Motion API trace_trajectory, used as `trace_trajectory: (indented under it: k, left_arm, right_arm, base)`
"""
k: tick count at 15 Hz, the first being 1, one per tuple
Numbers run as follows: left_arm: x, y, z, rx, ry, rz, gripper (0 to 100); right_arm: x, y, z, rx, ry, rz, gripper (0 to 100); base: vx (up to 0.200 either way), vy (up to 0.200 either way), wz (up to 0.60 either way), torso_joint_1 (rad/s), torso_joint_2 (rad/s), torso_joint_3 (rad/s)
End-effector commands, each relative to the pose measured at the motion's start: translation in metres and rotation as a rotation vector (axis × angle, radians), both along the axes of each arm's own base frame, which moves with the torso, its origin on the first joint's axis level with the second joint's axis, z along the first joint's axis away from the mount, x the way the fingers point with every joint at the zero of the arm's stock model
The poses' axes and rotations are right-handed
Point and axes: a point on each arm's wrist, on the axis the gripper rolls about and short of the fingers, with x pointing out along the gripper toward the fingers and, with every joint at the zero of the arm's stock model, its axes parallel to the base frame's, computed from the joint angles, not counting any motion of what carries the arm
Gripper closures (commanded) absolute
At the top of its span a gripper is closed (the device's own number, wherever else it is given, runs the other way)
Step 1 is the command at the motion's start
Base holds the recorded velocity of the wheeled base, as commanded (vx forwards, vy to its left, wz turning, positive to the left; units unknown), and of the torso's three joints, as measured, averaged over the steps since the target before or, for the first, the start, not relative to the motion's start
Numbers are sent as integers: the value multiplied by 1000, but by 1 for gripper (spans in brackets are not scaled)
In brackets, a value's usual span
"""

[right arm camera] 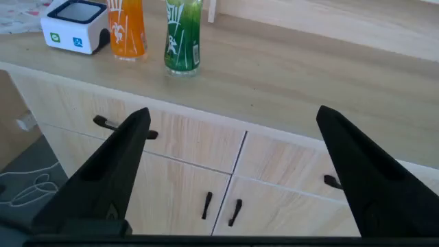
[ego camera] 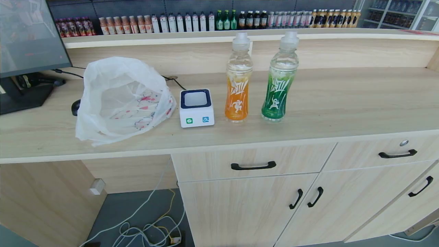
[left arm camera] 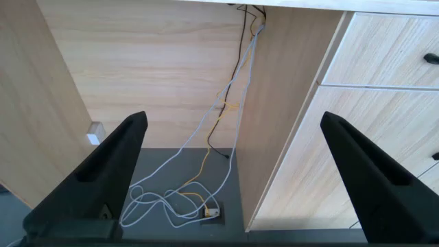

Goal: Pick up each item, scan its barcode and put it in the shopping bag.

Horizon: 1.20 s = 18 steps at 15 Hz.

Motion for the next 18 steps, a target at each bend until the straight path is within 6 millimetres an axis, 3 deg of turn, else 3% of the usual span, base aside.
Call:
trace_trajectory:
  k: [1,2,3,4,9,13,18]
  left_arm:
    - [0,0,0,0,0,0,0]
    - [0,0,0,-2,0,0,0]
    - [0,0,0,0,1,0,0]
    - [0,0,0,0,0,0,0]
    - [0,0,0,0,1,2,0]
    - [0,0,0,0,1,0,0]
    - [0,0,0,-2,0,0,0]
  right_arm:
    - [47,11,6,-12,66,50,0]
    - [60,14,7,-11,59,57,0]
    - [100,35,6,29,-53,135,0]
    - [110,40,5,44,-95,136,0]
    - [122,62,14,116,-141,117,0]
    - [142,80,5,105,-101,155,0]
    - [164,128,7,111,-85,261,0]
  base:
    - [0,0,0,0,0,0]
    - [0,0,0,0,0,0]
    - [0,0,0,0,0,0]
    - [0,0,0,0,0,0]
    - [0,0,0,0,0,0]
    - [0,0,0,0,0,0]
    - [0,0,0,0,0,0]
